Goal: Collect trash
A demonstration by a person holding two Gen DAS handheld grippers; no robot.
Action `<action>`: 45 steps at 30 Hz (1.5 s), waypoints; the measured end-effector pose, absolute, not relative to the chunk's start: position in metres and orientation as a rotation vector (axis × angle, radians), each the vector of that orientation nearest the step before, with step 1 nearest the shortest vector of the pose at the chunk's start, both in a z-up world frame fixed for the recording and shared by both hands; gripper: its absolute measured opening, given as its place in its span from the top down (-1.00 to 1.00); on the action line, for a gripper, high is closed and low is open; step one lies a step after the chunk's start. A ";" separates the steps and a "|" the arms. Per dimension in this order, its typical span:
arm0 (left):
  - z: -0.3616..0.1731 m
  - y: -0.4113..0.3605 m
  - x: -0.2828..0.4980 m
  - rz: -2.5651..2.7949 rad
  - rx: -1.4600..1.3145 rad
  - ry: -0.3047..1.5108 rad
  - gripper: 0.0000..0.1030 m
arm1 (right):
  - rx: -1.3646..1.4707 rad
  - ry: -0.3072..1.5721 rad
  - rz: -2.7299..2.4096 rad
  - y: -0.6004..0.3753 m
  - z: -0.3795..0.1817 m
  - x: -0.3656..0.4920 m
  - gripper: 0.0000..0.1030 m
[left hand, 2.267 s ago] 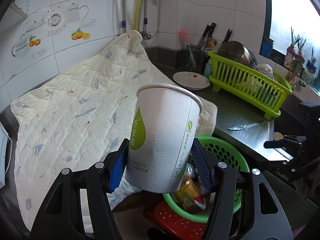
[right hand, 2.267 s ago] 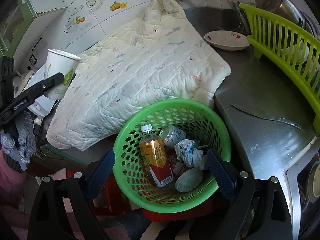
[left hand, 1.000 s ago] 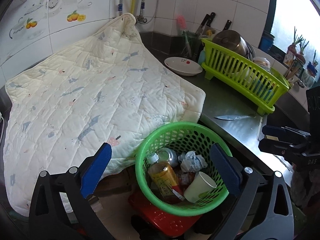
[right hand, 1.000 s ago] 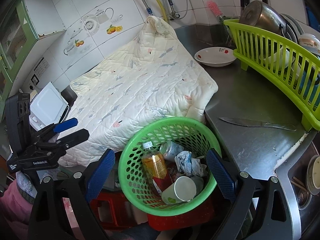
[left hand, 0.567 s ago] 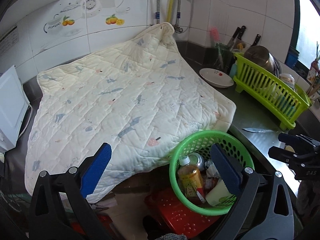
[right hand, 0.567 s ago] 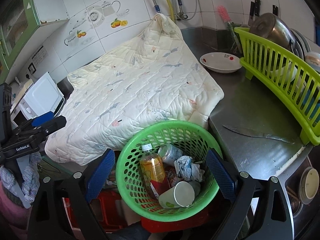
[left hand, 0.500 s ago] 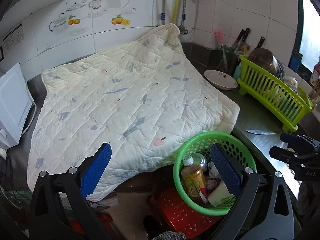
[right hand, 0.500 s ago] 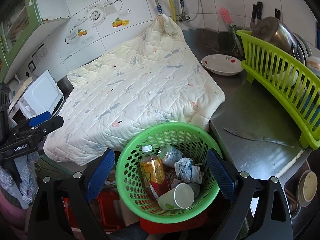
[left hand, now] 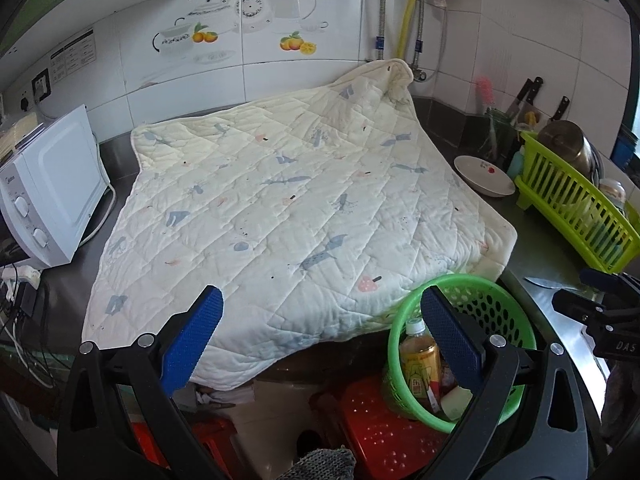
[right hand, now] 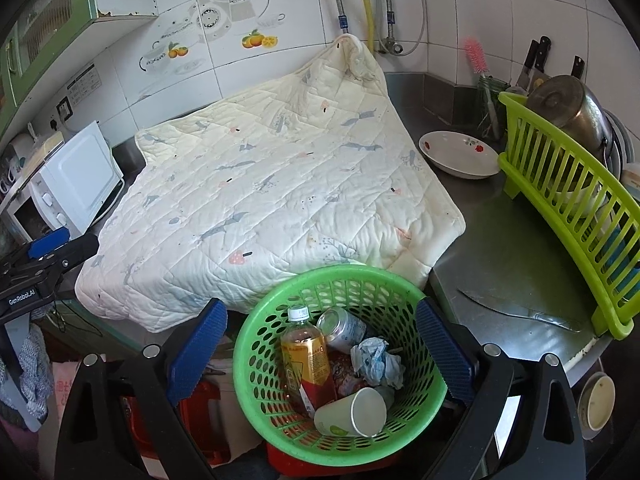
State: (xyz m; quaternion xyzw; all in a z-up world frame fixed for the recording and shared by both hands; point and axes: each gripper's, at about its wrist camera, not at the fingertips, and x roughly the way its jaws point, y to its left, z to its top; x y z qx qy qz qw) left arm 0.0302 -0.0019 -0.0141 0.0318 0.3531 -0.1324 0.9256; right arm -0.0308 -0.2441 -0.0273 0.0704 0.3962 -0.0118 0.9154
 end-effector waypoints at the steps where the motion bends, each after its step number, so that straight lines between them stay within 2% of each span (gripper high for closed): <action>1: -0.014 0.000 0.030 -0.266 0.065 0.726 -0.90 | 0.145 0.817 -0.027 -0.244 -0.027 -0.029 -0.79; 45: -0.012 0.010 0.027 -0.202 0.052 0.713 -0.90 | 0.082 0.813 -0.061 -0.226 -0.009 -0.017 -0.81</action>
